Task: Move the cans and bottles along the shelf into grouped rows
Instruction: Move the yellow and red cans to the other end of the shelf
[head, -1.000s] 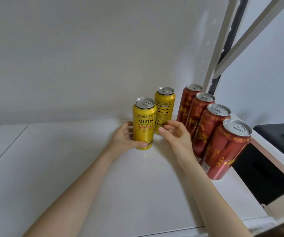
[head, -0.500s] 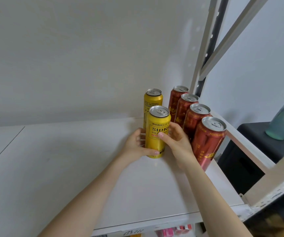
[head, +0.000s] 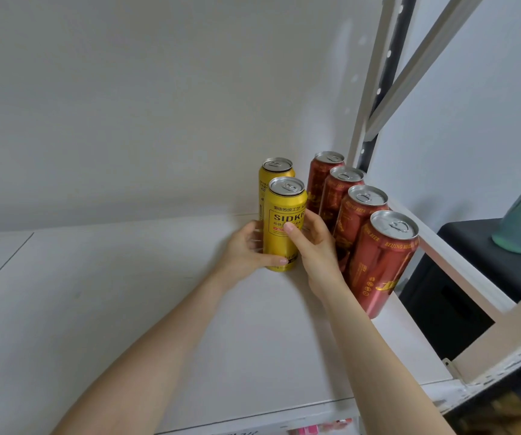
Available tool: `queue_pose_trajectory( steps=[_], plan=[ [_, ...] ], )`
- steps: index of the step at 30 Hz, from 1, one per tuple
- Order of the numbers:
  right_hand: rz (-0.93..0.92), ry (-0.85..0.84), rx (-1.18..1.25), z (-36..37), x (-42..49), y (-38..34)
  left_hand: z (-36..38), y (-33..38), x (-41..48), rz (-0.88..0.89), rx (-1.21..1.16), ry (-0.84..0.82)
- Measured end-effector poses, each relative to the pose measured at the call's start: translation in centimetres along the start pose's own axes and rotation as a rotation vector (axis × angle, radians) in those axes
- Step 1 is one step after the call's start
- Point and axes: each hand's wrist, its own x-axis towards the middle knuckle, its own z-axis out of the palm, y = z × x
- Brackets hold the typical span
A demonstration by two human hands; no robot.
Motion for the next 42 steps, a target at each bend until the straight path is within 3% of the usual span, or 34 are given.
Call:
queue_pose_trajectory(
  steps=[21, 27, 32, 34, 37, 42],
  plan=[
    [0.027, 0.020, -0.057, 0.1, 0.7, 0.3, -0.7, 0.4, 0.5, -0.017, 0.096, -0.020],
    [0.095, 0.121, -0.179, 0.0, -2.0, 0.4, -2.3, 0.8, -2.1, -0.080, 0.192, 0.032],
    [0.016, 0.034, -0.572, 0.0, -7.5, -1.3, -4.8, 1.1, -6.3, 0.036, 0.582, 0.106],
    [-0.092, -0.010, -0.794, 0.1, -9.8, -1.8, -5.6, 1.0, -8.6, 0.084, 0.749, 0.105],
    [-0.093, -0.047, -1.186, 0.5, -12.9, -2.4, -6.1, 1.1, -12.9, 0.080, 0.927, 0.116],
    [-0.198, -0.076, -1.464, 0.6, -18.0, -3.8, -6.4, 1.8, -20.1, 0.134, 1.133, 0.168]
  ],
)
